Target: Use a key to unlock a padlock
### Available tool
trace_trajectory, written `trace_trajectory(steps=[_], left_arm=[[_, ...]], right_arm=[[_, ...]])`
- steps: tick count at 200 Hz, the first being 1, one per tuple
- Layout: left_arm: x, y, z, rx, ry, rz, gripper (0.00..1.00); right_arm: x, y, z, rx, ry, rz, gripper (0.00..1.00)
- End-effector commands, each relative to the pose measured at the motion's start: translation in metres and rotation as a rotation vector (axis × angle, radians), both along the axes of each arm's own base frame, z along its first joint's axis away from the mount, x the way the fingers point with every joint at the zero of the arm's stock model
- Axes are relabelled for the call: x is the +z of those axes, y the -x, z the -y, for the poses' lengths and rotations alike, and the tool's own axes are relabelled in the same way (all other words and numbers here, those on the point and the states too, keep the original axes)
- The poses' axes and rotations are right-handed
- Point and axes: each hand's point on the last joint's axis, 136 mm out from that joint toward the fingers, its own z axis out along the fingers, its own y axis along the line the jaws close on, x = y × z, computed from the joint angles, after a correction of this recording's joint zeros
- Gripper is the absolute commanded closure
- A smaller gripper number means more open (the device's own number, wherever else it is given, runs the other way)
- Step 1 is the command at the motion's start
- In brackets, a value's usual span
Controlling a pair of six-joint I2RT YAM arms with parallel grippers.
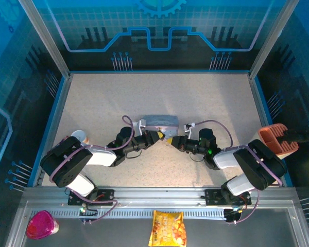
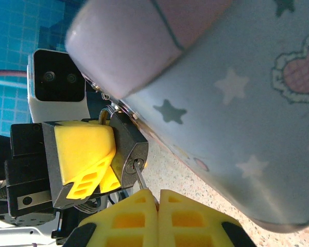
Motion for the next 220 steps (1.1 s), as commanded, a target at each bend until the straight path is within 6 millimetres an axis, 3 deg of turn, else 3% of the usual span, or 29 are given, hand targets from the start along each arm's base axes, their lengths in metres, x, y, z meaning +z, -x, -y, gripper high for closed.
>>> trace_trajectory(steps=[1,77,160,220], left_arm=[[0.034,0.037,0.031,-0.221,0.097,0.083,1.00],[0.038,0.039,0.038,-0.238,0.108,0.089,1.00],[0.020,0.064,0.054,-0.316,0.077,0.046,1.00],[0.014,0.069,0.059,-0.330,0.073,0.035,1.00]], right_arm=[[0.023,-0.023,0.007,-0.068,-0.017,0.098,1.00],[0.028,-0.023,-0.005,-0.043,-0.033,0.106,1.00],[0.038,-0.031,-0.003,-0.046,-0.044,0.122,1.00],[0.047,-0.036,0.000,-0.059,-0.042,0.143,1.00]])
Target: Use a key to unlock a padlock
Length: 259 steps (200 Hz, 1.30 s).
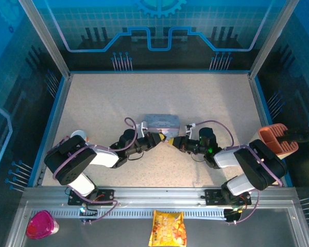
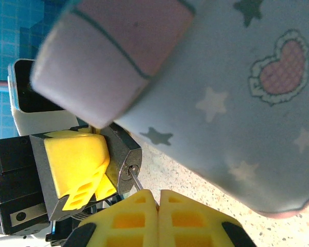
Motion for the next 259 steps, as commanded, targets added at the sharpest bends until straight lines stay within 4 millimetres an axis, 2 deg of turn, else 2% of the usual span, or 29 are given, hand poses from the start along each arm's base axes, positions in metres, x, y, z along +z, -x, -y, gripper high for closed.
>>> trace_trajectory(steps=[1,42,91,151,194,219,241,259], left_arm=[[0.027,0.065,0.050,-0.345,0.102,0.033,1.00],[0.021,0.068,0.049,-0.350,0.094,0.023,1.00],[0.024,0.066,0.056,-0.356,0.112,0.026,1.00],[0.020,0.070,0.063,-0.364,0.112,0.019,1.00],[0.025,0.060,0.063,-0.311,0.145,0.029,1.00],[0.032,0.052,0.066,-0.281,0.174,0.041,1.00],[0.032,0.051,0.068,-0.284,0.182,0.039,1.00],[0.024,0.049,0.062,-0.265,0.150,0.024,1.00]], right_arm=[[0.059,-0.036,-0.005,-0.056,-0.071,0.210,1.00],[0.065,-0.043,0.000,-0.082,-0.074,0.218,1.00],[0.069,-0.036,-0.017,-0.047,-0.085,0.226,1.00],[0.077,-0.036,-0.023,-0.041,-0.115,0.237,1.00],[0.080,-0.019,-0.046,0.004,-0.120,0.239,1.00],[0.074,-0.011,-0.053,0.004,-0.124,0.225,1.00],[0.072,-0.012,-0.048,-0.006,-0.116,0.224,1.00],[0.067,-0.017,-0.033,-0.035,-0.080,0.228,1.00]])
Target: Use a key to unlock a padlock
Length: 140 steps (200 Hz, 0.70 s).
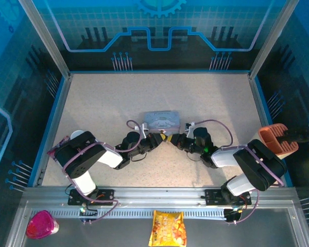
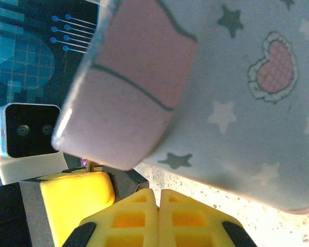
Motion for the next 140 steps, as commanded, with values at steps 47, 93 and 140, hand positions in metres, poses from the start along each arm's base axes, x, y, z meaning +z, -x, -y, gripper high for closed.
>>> trace_trajectory(steps=[47,93,140], left_arm=[[0.011,0.048,0.037,-0.263,0.010,-0.023,1.00],[-0.010,0.034,0.021,-0.218,-0.040,-0.104,1.00],[-0.027,0.031,-0.003,-0.197,-0.186,-0.155,1.00]], right_arm=[[0.055,0.006,0.006,0.108,0.069,0.230,0.79],[0.047,0.020,0.036,0.142,0.384,0.260,0.55],[0.067,0.031,0.052,0.186,0.580,0.402,0.53]])
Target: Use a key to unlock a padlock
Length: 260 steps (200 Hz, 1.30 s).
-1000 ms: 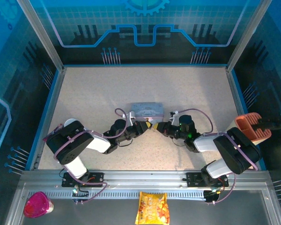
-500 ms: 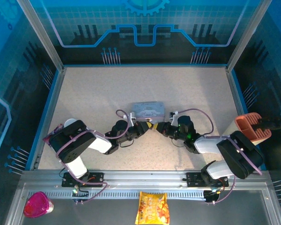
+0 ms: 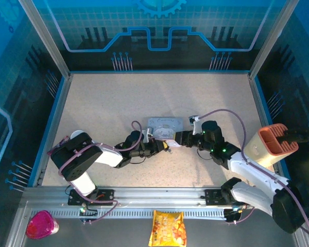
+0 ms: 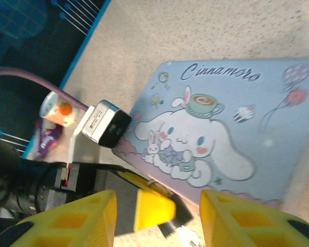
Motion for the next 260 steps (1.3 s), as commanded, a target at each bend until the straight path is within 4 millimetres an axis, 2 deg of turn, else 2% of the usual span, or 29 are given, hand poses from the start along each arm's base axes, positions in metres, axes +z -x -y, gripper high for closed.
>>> trace_trajectory(steps=[1,44,89,124,208,260], left_arm=[[0.005,0.000,-0.006,-0.037,-0.054,0.004,1.00],[0.000,0.001,-0.013,-0.040,-0.078,-0.023,1.00],[-0.001,0.002,-0.023,-0.028,-0.100,-0.049,1.00],[0.002,0.006,-0.032,-0.028,-0.147,-0.048,1.00],[0.019,0.004,-0.035,-0.022,-0.172,-0.044,1.00],[0.028,0.001,-0.031,-0.014,-0.144,-0.041,1.00]], right_arm=[[-0.006,0.012,0.013,0.043,0.199,0.061,0.53],[0.002,0.019,0.011,0.067,0.257,0.232,0.53],[0.012,0.035,-0.013,0.196,0.423,0.509,0.51],[0.010,0.041,-0.028,0.252,0.484,0.663,0.48],[-0.007,0.031,-0.021,0.183,0.543,0.874,0.46],[-0.028,0.049,-0.056,0.334,0.539,0.938,0.51]])
